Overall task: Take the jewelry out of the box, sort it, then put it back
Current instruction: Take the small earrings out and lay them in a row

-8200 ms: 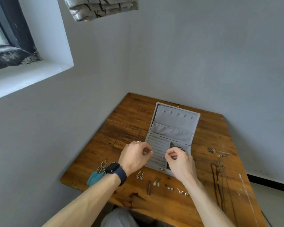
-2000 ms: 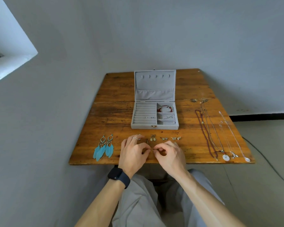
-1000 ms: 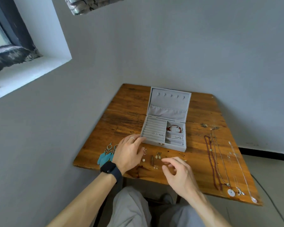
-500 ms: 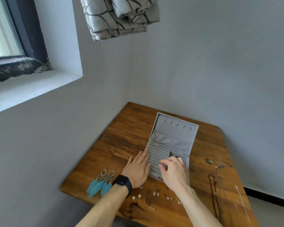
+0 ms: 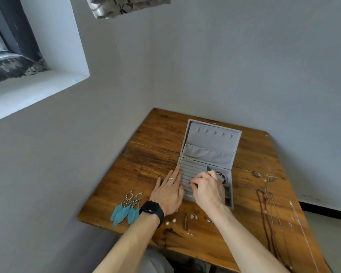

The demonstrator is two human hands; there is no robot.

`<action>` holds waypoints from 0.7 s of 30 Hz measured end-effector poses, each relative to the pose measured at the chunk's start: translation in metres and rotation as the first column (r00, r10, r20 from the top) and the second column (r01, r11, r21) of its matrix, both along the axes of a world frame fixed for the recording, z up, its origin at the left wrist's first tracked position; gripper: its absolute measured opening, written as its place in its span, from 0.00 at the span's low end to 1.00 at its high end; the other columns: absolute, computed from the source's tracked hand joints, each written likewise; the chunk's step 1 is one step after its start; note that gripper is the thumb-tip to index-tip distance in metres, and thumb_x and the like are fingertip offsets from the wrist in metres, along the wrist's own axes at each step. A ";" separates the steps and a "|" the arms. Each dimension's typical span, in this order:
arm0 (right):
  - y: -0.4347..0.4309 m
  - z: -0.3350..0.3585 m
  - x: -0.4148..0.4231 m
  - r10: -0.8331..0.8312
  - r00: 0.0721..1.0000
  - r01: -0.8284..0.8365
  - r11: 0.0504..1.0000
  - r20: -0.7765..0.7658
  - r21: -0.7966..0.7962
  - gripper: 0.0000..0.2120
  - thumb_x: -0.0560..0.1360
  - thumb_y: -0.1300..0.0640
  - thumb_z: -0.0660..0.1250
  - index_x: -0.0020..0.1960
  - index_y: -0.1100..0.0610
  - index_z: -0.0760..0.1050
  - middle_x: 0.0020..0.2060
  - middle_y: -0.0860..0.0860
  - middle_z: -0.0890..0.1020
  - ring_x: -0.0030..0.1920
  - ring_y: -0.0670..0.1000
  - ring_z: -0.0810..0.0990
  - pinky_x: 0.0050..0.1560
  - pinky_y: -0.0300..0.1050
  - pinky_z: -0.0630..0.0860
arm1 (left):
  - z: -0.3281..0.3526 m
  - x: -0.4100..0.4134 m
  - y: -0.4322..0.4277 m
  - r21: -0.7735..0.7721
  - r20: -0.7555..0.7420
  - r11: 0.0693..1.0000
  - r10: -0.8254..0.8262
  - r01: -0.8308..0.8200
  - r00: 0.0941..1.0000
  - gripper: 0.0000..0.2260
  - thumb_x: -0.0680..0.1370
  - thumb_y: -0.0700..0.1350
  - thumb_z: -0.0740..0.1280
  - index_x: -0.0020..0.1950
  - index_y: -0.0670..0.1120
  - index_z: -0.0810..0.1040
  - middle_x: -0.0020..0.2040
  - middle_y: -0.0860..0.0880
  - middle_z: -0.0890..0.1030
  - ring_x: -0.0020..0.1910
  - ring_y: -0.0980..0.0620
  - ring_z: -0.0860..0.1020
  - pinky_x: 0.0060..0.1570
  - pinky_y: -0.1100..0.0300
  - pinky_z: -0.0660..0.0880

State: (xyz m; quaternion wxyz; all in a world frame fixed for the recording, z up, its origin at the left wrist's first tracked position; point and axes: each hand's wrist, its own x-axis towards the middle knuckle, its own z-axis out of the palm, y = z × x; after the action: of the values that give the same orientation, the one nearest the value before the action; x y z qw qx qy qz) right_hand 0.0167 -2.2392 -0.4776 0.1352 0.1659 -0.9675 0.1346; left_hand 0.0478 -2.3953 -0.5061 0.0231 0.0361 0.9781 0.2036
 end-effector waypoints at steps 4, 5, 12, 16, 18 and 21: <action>-0.005 0.006 -0.001 -0.003 0.998 -0.002 0.997 0.066 0.071 0.08 0.76 0.52 0.70 0.54 0.51 0.84 0.54 0.46 0.81 0.59 0.50 0.71 0.58 0.48 0.74 | 0.001 0.000 0.000 -0.017 0.006 1.000 0.004 -0.004 1.000 0.26 0.85 0.52 0.46 0.82 0.49 0.45 0.82 0.56 0.40 0.80 0.55 0.44 0.77 0.47 0.44; -0.006 0.007 -0.002 -0.014 0.995 0.008 0.998 0.096 0.061 0.08 0.77 0.52 0.70 0.54 0.51 0.84 0.55 0.46 0.80 0.60 0.51 0.71 0.59 0.48 0.74 | 0.001 0.000 0.000 -0.029 0.004 1.000 0.003 -0.003 1.000 0.25 0.85 0.52 0.45 0.82 0.49 0.45 0.82 0.56 0.41 0.80 0.54 0.45 0.77 0.47 0.45; 0.011 0.023 -0.007 -0.021 0.967 0.048 0.994 0.253 -0.100 0.06 0.79 0.52 0.67 0.50 0.48 0.84 0.56 0.44 0.80 0.61 0.50 0.70 0.61 0.47 0.71 | 0.006 -0.001 0.002 -0.103 -0.022 0.995 0.012 -0.015 1.000 0.25 0.85 0.55 0.44 0.82 0.51 0.48 0.82 0.56 0.43 0.80 0.54 0.45 0.77 0.46 0.44; 0.038 0.024 0.028 -0.002 0.959 0.122 0.905 0.283 -0.408 0.03 0.78 0.51 0.68 0.48 0.46 0.81 0.50 0.39 0.80 0.58 0.44 0.72 0.55 0.40 0.69 | 0.008 -0.001 0.000 -0.129 -0.024 0.991 -0.020 0.017 1.000 0.23 0.85 0.56 0.44 0.81 0.59 0.52 0.82 0.55 0.46 0.81 0.52 0.45 0.77 0.45 0.43; 0.053 0.019 0.059 0.040 0.952 0.148 0.805 0.303 -0.574 0.03 0.78 0.52 0.69 0.46 0.44 0.79 0.45 0.37 0.81 0.53 0.38 0.76 0.50 0.33 0.69 | 0.012 -0.004 -0.003 -0.158 -0.080 0.987 -0.043 0.030 0.996 0.21 0.85 0.56 0.47 0.78 0.64 0.59 0.82 0.51 0.53 0.81 0.50 0.48 0.77 0.45 0.45; 0.073 0.006 0.101 0.074 0.945 0.193 0.664 0.320 -0.722 0.05 0.77 0.55 0.71 0.45 0.45 0.79 0.44 0.37 0.83 0.49 0.39 0.80 0.47 0.32 0.73 | 0.023 -0.013 -0.005 -0.199 -0.176 0.980 -0.063 0.027 0.982 0.18 0.82 0.57 0.56 0.72 0.63 0.71 0.77 0.46 0.64 0.78 0.47 0.57 0.76 0.48 0.53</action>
State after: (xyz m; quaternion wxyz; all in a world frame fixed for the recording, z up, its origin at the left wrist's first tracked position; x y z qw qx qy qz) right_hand 0.1173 -2.1662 -0.4720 0.0358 0.0397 -0.8410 0.5384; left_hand 0.0351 -2.4003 -0.4832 -0.0582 0.0743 0.9903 0.1016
